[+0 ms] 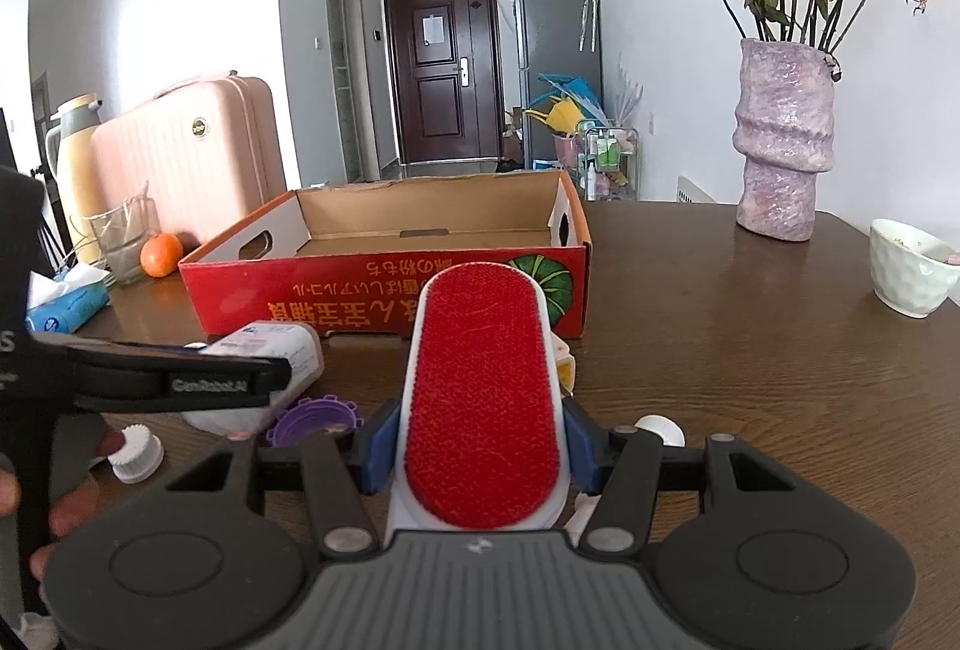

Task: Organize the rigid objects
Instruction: 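Close the left gripper on the white pill bottle, then carry the pill bottle and lint brush over the red cardboard box with both grippers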

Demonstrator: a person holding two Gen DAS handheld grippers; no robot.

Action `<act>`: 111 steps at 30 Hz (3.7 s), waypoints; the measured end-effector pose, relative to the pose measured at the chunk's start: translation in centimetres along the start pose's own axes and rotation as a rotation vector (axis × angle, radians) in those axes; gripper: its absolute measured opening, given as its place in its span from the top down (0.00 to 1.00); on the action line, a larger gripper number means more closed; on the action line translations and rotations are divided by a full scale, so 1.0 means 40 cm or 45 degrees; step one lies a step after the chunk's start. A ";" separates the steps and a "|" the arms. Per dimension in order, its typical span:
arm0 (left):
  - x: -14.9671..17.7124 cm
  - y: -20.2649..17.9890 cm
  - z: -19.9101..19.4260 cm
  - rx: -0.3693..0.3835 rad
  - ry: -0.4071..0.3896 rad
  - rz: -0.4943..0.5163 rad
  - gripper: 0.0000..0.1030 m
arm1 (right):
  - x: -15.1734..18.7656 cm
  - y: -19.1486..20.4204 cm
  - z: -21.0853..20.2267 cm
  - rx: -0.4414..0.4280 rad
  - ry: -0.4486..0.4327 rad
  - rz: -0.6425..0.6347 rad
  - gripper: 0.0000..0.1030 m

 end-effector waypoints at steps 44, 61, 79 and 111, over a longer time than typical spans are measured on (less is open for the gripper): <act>-0.049 0.031 -0.250 0.006 -0.298 -0.034 0.36 | -0.036 0.079 -0.047 -0.044 -0.067 -0.003 0.47; -0.124 0.057 -0.250 -0.017 -0.344 -0.081 0.36 | -0.130 0.093 -0.027 -0.026 -0.107 -0.014 0.47; -0.235 0.091 -0.188 -0.071 -0.388 -0.190 0.36 | -0.250 0.100 0.074 -0.016 -0.120 0.024 0.47; -0.347 0.130 0.005 -0.181 -0.350 -0.288 0.36 | -0.362 0.055 0.324 -0.004 0.017 0.145 0.47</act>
Point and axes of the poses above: each gripper's, at about its wrist camera, not at the fingertips, and z roughly the way its jaws point, y to its left, x to its underside, the point moved 10 cm from there along z, roughly the way its jaws point, and after that the axes turned 4 degrees about x, right-handed, at the moved point
